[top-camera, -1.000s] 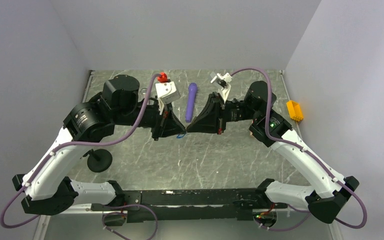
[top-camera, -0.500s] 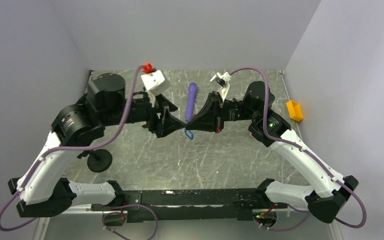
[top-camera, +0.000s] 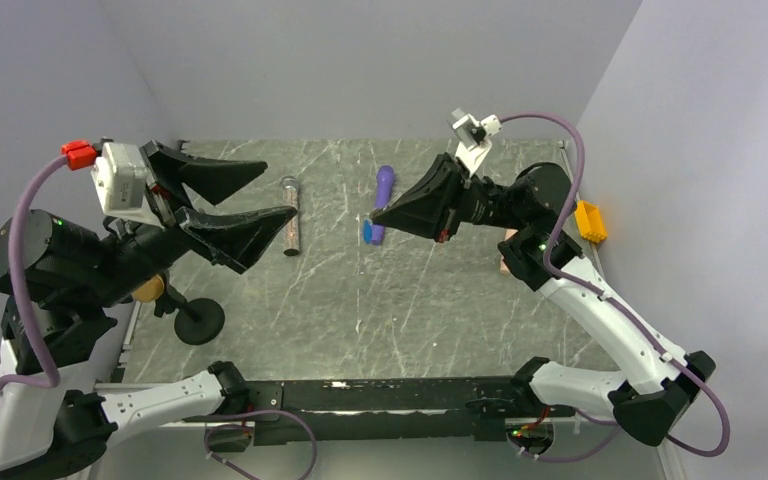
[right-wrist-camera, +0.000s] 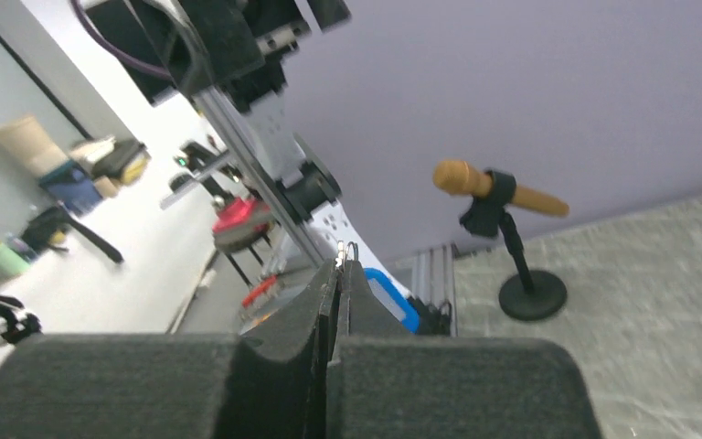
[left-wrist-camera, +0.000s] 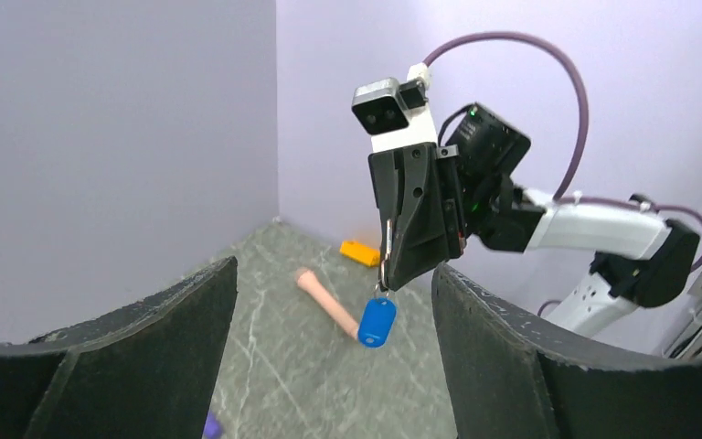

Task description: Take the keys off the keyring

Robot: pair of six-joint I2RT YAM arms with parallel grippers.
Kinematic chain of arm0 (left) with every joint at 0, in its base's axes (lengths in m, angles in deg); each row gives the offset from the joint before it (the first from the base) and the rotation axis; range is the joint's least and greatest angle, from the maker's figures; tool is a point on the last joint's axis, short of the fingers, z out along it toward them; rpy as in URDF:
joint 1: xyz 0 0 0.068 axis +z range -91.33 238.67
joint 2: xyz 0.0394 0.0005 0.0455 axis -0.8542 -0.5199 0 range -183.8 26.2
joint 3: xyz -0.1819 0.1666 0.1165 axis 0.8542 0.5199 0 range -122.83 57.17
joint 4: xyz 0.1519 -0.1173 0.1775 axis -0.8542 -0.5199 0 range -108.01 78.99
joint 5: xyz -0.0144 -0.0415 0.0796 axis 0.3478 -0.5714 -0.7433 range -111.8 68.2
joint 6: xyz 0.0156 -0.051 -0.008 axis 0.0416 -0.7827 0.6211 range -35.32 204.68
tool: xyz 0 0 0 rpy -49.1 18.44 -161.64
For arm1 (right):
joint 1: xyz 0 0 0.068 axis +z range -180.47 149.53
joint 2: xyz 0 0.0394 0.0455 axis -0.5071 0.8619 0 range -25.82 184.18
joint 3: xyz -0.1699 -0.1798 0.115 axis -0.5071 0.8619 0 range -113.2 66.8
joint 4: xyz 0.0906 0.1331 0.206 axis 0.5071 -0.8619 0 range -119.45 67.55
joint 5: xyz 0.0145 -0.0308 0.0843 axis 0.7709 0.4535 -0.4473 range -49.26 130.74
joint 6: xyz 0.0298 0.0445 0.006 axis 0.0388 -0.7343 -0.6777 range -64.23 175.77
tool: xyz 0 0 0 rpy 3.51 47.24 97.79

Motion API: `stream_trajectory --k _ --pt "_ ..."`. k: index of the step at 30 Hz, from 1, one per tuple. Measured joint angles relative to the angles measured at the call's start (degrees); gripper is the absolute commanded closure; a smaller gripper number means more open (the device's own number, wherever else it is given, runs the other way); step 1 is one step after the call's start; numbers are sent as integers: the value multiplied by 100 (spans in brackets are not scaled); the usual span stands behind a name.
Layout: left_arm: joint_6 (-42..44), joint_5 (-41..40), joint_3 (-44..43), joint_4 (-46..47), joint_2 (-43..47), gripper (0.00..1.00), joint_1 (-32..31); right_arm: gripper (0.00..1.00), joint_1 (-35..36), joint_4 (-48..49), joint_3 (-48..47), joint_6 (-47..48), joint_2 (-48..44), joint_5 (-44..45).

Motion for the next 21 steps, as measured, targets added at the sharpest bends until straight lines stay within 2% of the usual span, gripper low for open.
stream_trajectory --k 9,14,21 --pt "-549 142 566 1169 63 20 0 100 -7 2594 -181 -1971 555 238" --pt "-1167 369 1200 2190 68 26 -2 100 -9 3392 -354 -2640 756 413" --pt "-1814 531 1445 3189 -234 31 0 100 -9 3926 -468 -3010 798 651"
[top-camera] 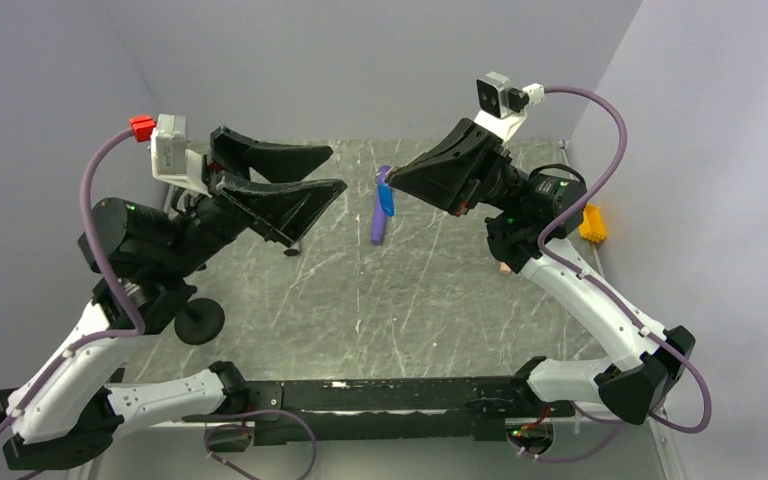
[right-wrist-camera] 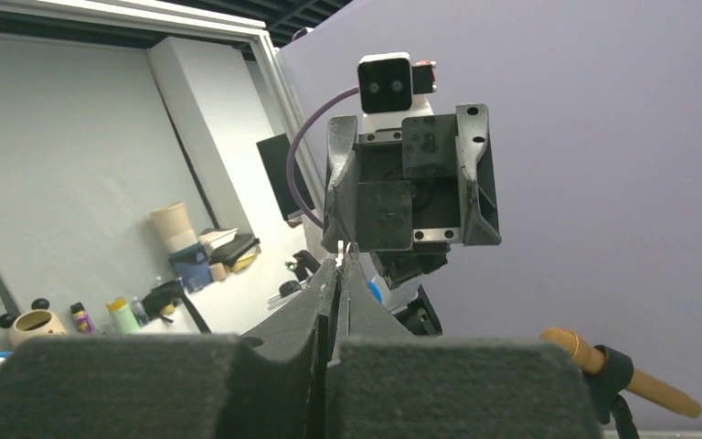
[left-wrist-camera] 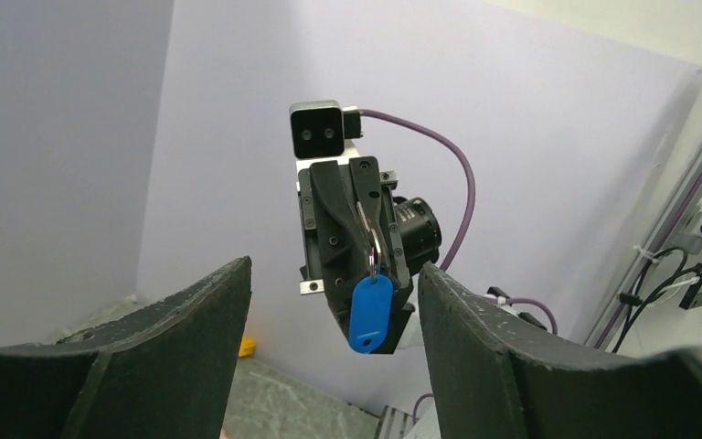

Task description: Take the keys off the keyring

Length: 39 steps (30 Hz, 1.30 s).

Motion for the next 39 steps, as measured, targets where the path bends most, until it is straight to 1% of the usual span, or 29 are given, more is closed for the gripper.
stream_trajectory --k 3,8,14,20,26,28,33,35,37,39 --pt "-208 61 114 378 -114 34 -2 100 0 44 -15 -44 0 42" --pt "-411 203 114 706 -358 37 0 100 0 50 -15 -42 0 59" --pt "-503 354 111 728 -551 41 0 100 0 28 -15 22 0 83" --pt "-588 544 111 730 -595 50 0 100 0 -11 -15 111 0 140" --pt "-636 748 37 772 -693 54 0 100 0 -87 -39 221 0 140" --pt "-645 813 7 789 -750 59 0 100 0 -122 -48 260 -2 140" --pt "-695 1001 -109 796 -933 80 -2 100 0 -192 -48 319 -2 142" --pt "-702 1029 -160 787 -973 84 -2 100 -13 -201 -48 332 -2 144" --pt "-717 1045 -168 780 -977 84 0 100 -22 -201 -48 367 -7 146" --pt "-717 1045 -184 761 -977 79 0 100 -22 -201 -48 387 -11 144"
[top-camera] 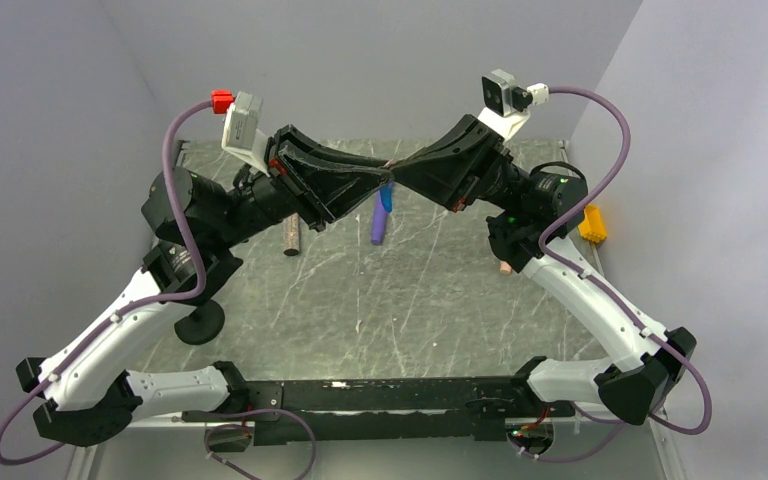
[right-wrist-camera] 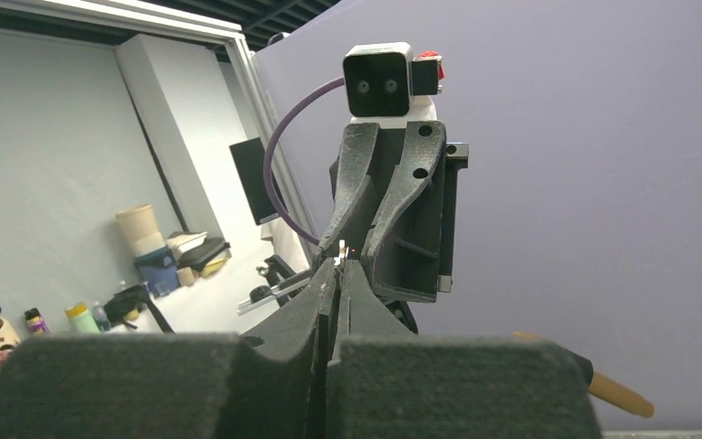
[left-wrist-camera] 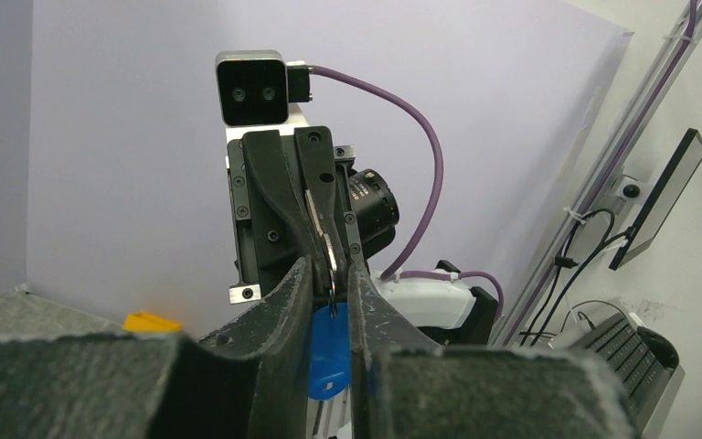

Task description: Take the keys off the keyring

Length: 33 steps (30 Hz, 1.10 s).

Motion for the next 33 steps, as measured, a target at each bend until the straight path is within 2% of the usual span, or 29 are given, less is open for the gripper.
stream_trajectory --k 3,5,12,18,25,33 --pt "9 4 -9 -31 0 62 -2 100 0 -11 0 28 -11 -4" --pt "31 9 -15 -52 11 59 0 100 0 -26 0 26 -15 0" --pt "68 -15 -4 -83 223 66 0 100 0 -26 0 24 -26 -2" --pt "85 -17 0 -66 426 67 -2 100 0 -26 0 22 -28 -9" --pt "81 -15 0 -66 328 68 -2 100 0 -28 -44 13 -28 -28" --pt "72 -4 24 -81 212 74 -2 100 0 -63 -98 7 -28 -52"
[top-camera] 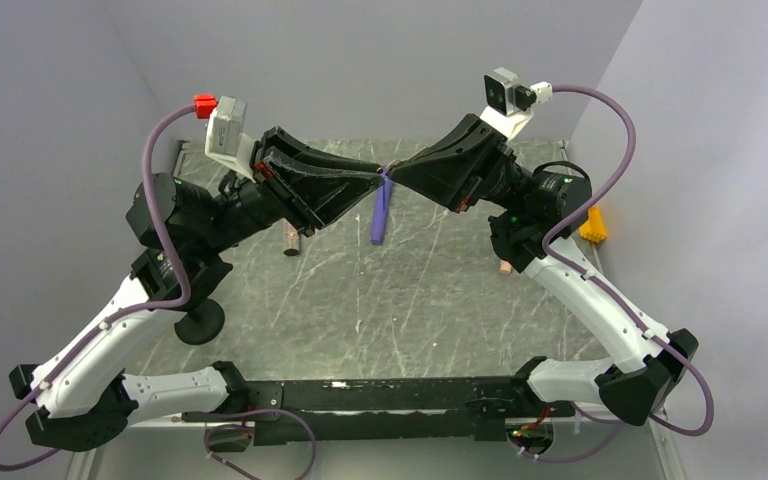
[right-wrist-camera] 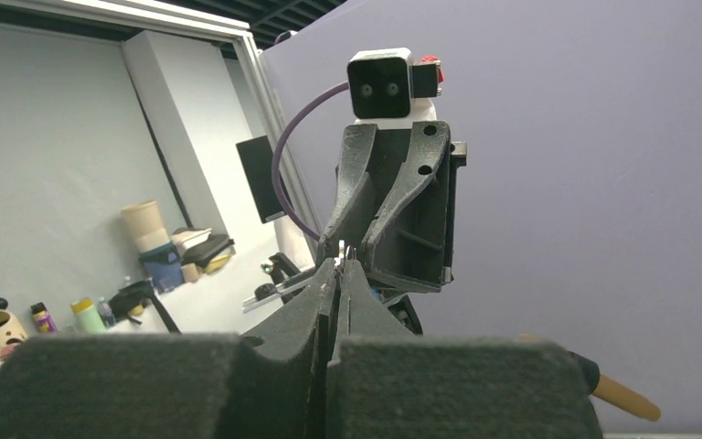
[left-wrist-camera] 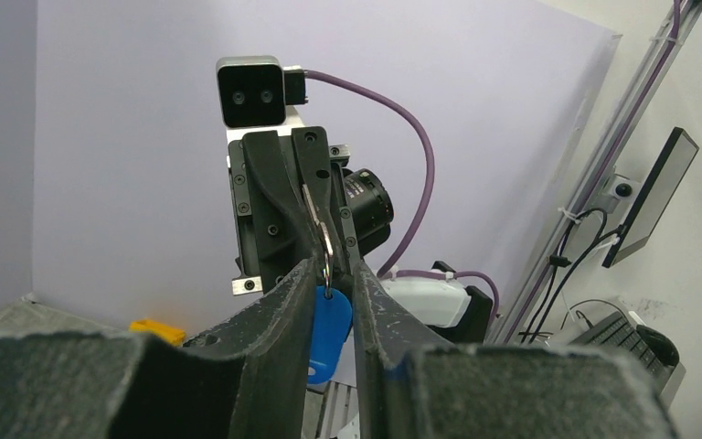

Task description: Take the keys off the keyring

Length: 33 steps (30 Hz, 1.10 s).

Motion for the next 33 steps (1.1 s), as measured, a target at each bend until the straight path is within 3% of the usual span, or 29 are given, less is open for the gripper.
stream_trajectory --k 7,11,22,33 --pt "-37 61 0 -2 -74 80 0 100 0 -4 0 0 0 -13" --pt "-68 101 -35 -9 -136 100 4 100 -22 11 0 -4 -2 -17" --pt "-4 219 -205 -254 -168 100 7 100 -26 -13 0 22 -68 -26" --pt "820 514 -1268 -1989 -420 100 7 100 -15 -579 7 354 -216 -166"
